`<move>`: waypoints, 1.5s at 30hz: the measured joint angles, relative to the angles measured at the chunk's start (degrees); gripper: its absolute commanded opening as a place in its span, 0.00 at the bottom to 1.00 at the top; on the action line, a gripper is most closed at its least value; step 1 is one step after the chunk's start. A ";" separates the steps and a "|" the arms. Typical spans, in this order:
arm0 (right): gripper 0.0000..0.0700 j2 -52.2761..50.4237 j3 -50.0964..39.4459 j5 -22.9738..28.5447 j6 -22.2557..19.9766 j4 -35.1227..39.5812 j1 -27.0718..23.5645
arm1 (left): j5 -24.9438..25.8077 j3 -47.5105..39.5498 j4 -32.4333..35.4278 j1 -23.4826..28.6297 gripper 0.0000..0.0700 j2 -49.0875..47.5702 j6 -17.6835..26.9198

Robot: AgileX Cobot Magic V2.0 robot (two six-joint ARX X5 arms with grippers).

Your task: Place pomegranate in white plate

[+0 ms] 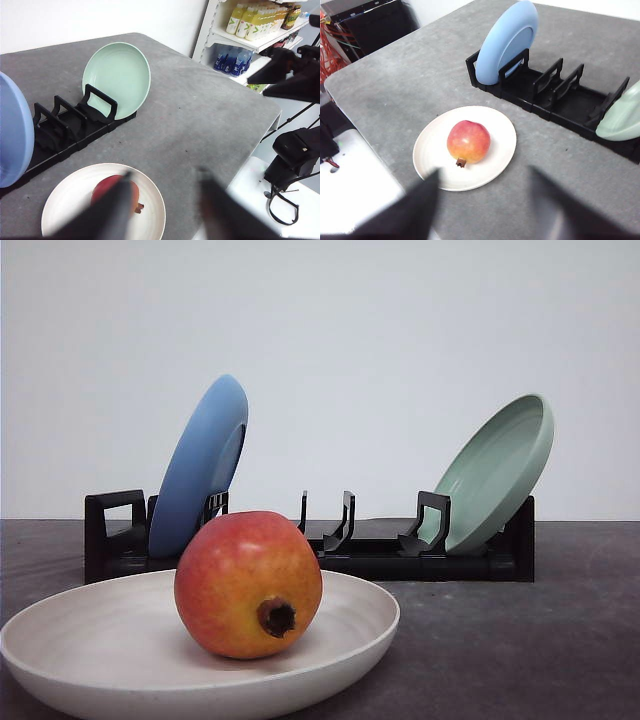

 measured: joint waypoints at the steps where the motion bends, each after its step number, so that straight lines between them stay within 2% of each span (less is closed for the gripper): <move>1: 0.04 0.00 0.00 0.51 -0.44 0.04 0.00 | 0.02 0.00 0.01 -0.02 0.00 0.00 -0.28; 15: 0.04 0.00 0.00 1.13 -1.35 0.39 0.00 | 0.02 0.00 0.67 -0.02 0.00 -0.02 -0.89; 20: 0.04 0.00 0.00 1.15 -1.37 0.39 0.00 | 0.07 -2.90 5.58 1.29 0.00 -0.76 -0.89; 23: 0.04 0.00 0.00 1.13 -1.37 0.39 0.00 | 2.40 -6.60 8.33 6.82 0.00 -0.76 1.01; 26: 0.04 0.00 0.00 1.13 -1.37 0.39 0.00 | 2.94 -11.94 11.12 14.45 0.00 -1.38 7.20; 28: 0.04 0.00 0.00 1.14 -1.37 0.40 0.00 | 3.05 -15.95 12.48 20.29 0.00 -2.67 9.71; 35: 0.04 0.00 0.00 1.14 -1.37 0.39 0.00 | 3.01 -27.44 12.24 41.14 0.00 -11.80 12.12; 39: 0.04 0.00 0.00 1.13 -1.37 0.39 0.00 | 2.18 -32.23 12.67 48.63 0.00 -16.57 13.74; 45: 0.04 0.00 0.00 1.14 -1.37 0.41 0.00 | 3.04 -36.94 23.14 56.84 0.00 -22.02 19.06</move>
